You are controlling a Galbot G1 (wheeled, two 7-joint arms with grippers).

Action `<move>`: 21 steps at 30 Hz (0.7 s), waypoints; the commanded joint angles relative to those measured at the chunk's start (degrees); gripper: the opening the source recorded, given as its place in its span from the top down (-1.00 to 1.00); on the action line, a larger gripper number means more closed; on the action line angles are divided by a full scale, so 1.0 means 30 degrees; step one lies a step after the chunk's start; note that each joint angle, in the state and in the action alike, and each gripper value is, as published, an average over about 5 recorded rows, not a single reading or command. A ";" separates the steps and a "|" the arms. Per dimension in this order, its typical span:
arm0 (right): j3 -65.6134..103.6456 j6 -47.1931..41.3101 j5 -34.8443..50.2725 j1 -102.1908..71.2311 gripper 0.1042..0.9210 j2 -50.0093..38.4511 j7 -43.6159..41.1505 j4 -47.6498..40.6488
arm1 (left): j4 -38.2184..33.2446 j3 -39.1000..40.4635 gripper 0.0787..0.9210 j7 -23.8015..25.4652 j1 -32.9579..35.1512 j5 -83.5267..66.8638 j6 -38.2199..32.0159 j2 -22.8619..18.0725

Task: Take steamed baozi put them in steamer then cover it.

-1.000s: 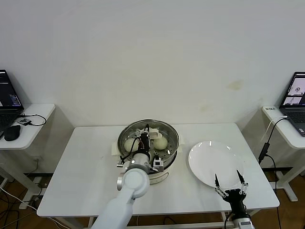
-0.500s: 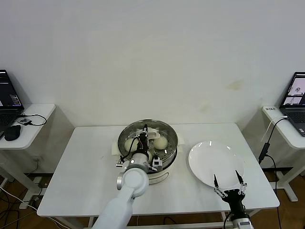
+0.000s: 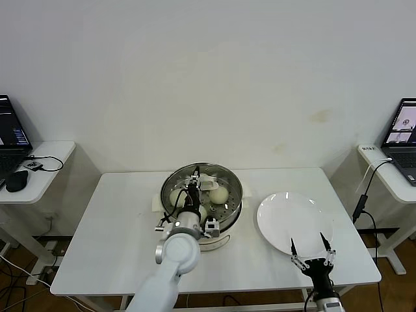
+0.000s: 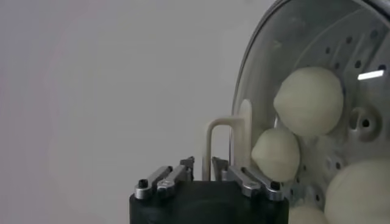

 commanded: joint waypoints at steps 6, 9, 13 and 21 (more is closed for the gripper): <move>-0.0082 0.0012 -0.0189 -0.0138 -0.76 0.0175 0.0024 0.0037 | -0.7269 -0.0640 -0.28 -0.0711 0.4921 -0.2240 -0.0620 0.2065; -0.0123 -0.0007 -0.0214 -0.0150 -0.76 0.0216 0.0016 0.0031 | -0.8934 -0.1298 -0.49 -0.1231 0.6786 -0.4249 -0.0936 0.2908; -0.0145 -0.0023 -0.0207 -0.0180 -0.76 0.0200 -0.0002 0.0029 | -1.0277 -0.2949 -0.71 -0.3419 1.0003 -0.9987 -0.2271 0.4325; -0.0337 -0.0139 0.0001 -0.0595 -0.76 -0.0093 -0.0100 0.0486 | -0.8139 -0.8873 -0.77 -0.8340 1.3991 -2.7038 -0.9836 0.4280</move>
